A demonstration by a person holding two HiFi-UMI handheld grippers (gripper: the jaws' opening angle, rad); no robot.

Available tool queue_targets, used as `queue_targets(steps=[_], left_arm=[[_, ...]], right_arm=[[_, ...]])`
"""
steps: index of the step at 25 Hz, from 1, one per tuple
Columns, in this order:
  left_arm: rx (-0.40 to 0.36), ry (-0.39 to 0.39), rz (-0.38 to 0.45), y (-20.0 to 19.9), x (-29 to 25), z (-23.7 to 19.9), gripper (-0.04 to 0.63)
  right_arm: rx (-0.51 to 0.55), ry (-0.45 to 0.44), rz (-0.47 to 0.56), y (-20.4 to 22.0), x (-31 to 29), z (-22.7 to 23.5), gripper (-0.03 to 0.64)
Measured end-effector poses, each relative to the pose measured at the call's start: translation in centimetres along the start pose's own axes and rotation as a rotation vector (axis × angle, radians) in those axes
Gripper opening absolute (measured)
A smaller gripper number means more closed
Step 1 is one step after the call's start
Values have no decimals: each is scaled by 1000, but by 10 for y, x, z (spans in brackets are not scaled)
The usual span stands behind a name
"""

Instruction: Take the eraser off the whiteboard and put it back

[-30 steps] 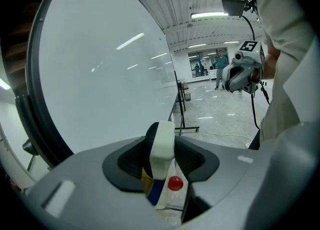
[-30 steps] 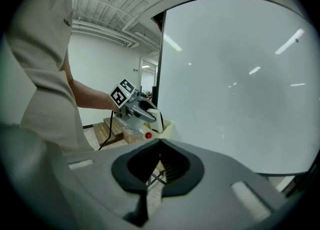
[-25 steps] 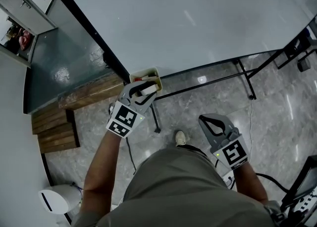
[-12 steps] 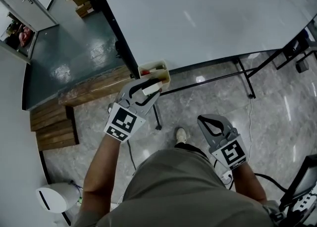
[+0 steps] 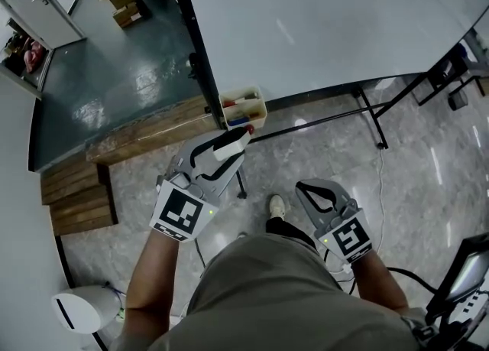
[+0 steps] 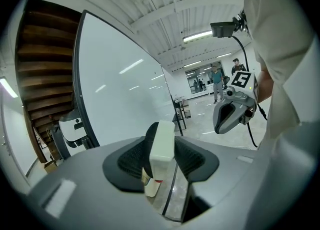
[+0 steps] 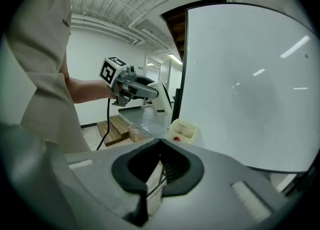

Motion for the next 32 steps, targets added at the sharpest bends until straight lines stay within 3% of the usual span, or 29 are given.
queue_targets(steps=[15, 27, 32], left_arm=[[-43, -11, 86, -43, 87, 37, 176], [-56, 0, 89, -43, 152, 77, 176], [-71, 14, 79, -46, 157, 78, 176]], right_arm=[[14, -8, -7, 9, 3, -60, 3], [29, -13, -8, 21, 5, -112, 3], [37, -21, -9, 19, 4, -112, 3]])
Point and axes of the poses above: the fingertips, and each gripper's own axes: x backward along the fingers, z to its right, y out of its underside, the point moved 10 cm from there along x, backward along the fingers, and after that the axes turned 14 degrees about -x, right-handed, at the moved point
